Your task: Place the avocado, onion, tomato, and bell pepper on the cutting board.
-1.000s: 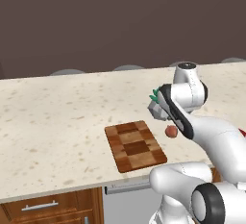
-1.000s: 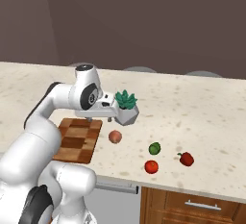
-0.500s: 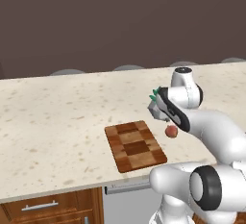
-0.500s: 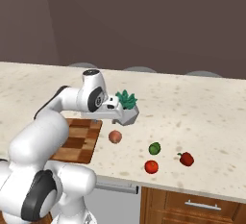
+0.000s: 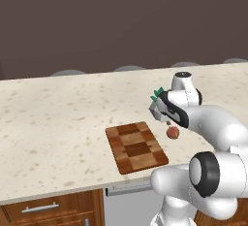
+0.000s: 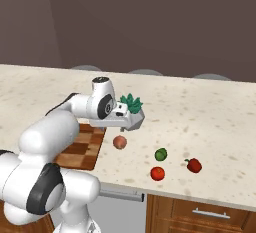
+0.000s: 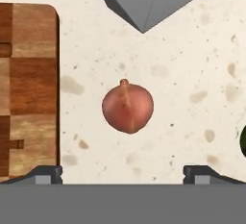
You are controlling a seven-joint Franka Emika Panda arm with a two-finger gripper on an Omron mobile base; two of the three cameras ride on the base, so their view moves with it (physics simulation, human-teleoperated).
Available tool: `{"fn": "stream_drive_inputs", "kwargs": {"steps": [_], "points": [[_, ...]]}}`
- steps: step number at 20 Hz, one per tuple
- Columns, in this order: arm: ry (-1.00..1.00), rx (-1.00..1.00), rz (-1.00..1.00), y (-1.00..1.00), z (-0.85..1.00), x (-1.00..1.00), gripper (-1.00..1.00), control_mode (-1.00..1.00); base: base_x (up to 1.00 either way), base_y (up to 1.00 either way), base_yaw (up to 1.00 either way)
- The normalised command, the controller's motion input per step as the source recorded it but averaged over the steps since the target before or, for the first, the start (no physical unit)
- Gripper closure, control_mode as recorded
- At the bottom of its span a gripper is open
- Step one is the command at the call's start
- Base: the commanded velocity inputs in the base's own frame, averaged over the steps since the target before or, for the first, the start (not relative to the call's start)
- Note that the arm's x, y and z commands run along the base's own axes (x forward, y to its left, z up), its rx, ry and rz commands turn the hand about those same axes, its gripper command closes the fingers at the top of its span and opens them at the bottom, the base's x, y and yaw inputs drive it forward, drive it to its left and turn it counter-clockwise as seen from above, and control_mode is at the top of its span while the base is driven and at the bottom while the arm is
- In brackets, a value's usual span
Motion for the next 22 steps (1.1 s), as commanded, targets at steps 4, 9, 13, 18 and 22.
{"fn": "stream_drive_inputs", "kwargs": {"steps": [4,9,13,18,22], "points": [[0.0,0.0,0.0,-0.02,-0.22,0.14,-1.0,-1.0,0.0,0.0,0.0],[0.0,0.0,0.0,-0.04,-0.23,0.11,-1.0,-1.0,0.0,0.0,0.0],[0.0,0.0,0.0,-0.02,-0.22,0.13,-1.0,-1.0,0.0,0.0,0.0],[0.0,0.0,0.0,-0.02,-0.19,0.07,-1.0,-1.0,0.0,0.0,0.0],[0.0,0.0,0.0,0.0,-0.18,0.0,-1.0,-1.0,0.0,0.0,0.0]]}}
